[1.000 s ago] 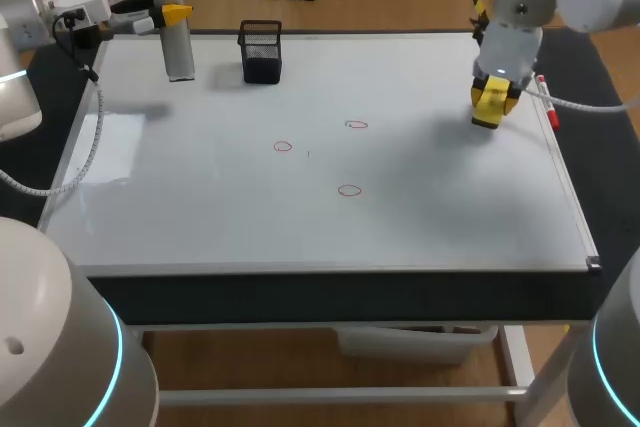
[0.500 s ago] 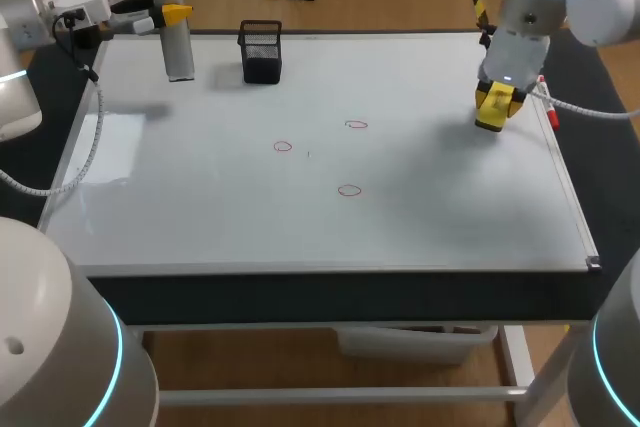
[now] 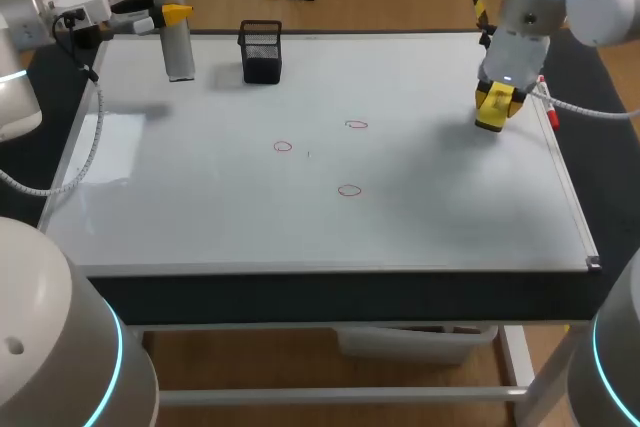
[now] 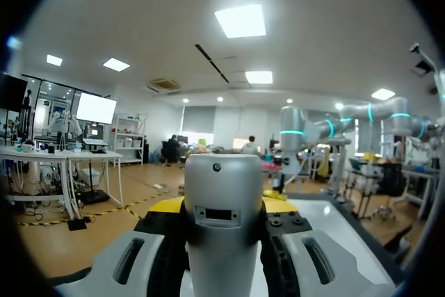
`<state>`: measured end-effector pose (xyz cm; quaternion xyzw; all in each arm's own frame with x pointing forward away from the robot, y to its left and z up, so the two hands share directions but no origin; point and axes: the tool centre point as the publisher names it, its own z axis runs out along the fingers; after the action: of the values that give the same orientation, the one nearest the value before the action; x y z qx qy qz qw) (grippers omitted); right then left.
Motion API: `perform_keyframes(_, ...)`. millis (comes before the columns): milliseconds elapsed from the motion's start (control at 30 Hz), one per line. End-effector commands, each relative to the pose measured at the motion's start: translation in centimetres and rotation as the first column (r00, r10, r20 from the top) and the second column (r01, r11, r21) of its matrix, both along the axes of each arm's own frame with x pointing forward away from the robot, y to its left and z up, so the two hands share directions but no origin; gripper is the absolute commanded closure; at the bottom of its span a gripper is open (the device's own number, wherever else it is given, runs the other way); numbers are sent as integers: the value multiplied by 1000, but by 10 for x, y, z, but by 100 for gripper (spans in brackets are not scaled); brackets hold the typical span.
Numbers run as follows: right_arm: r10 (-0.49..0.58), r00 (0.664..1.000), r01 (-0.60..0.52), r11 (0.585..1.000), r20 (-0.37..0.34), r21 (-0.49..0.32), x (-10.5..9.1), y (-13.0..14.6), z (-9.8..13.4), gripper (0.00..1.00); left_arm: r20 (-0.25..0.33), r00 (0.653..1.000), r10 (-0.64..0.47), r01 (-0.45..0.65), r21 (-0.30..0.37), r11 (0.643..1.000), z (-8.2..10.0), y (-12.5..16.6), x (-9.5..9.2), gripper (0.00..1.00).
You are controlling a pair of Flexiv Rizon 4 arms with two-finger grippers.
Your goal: Pick up the inspection probe, press it on each red-marked spot on the whiteboard one by one, put down the probe, pick up the eraser, and wipe off all the red marks.
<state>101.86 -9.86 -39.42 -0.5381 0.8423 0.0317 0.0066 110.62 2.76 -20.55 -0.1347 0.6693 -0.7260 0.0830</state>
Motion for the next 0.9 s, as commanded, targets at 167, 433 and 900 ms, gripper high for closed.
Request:
perform_keyframes(167, 2, 1000, -2, 1000, 0, -4, 0, 0, 1, 100, -13, 995, -99, 99, -16, 995, -2, -46, -14, 100)
perform_keyframes(433, 2, 1000, -2, 1000, 0, -4, 0, 0, 1, 100, -14, 975, -222, 221, -33, 975, -4, -91, -45, 100)
perform_keyframes(900, 2, 1000, -2, 1000, 0, -4, 0, 0, 1, 100, 55, 930, -364, 367, -98, 925, -22, -138, -87, 100)
